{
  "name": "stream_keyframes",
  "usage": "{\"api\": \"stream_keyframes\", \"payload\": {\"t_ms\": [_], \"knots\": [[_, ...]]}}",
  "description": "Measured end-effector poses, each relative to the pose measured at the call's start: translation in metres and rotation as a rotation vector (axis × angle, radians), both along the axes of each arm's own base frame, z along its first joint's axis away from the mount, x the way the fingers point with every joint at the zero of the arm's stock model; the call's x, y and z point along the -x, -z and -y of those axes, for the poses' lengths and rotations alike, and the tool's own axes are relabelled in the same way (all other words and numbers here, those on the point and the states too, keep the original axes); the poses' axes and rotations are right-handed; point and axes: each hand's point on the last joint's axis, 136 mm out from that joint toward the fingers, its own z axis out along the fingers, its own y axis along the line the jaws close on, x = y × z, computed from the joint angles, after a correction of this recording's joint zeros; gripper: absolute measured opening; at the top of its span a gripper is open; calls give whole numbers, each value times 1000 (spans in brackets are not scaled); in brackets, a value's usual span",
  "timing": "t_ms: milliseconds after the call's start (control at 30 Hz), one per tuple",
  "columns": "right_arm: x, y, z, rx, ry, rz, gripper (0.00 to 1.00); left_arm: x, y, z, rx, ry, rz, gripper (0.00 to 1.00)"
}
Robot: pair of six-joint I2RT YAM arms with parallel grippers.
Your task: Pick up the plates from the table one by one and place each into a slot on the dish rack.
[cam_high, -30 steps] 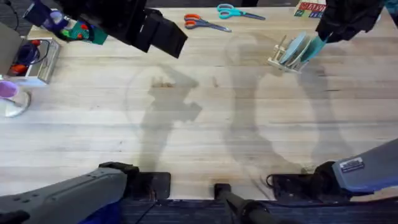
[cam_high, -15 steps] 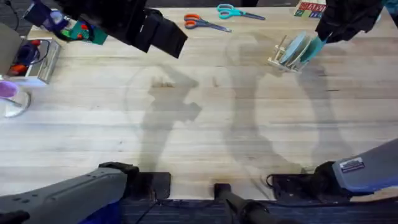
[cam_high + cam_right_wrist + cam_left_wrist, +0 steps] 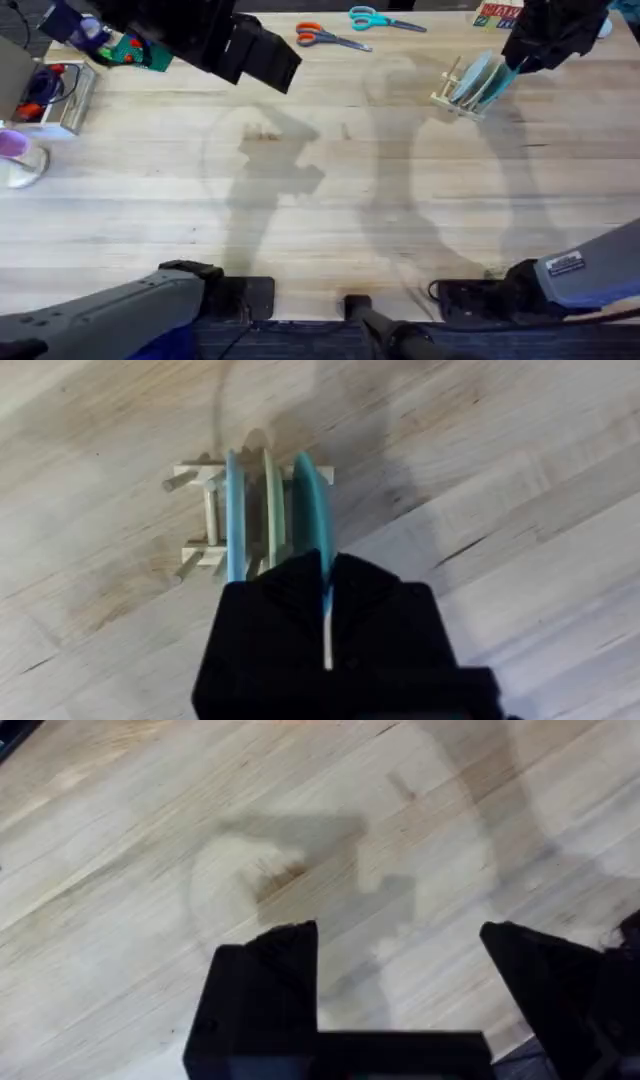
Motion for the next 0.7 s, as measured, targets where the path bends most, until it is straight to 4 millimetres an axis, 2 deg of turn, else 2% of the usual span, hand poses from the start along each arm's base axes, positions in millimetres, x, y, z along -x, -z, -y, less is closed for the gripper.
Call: {"api": "stream_keyframes", "payload": {"t_ms": [200,500,700], "knots": [[0,0,0,1,-3,0,211,0,0,0,0,0,0,993],[2,1,0,0,-3,-9,222,0,0,0,0,0,0,993],[15,5,-1,-6,-4,-67,250,0,0,0,0,0,0,993]]}}
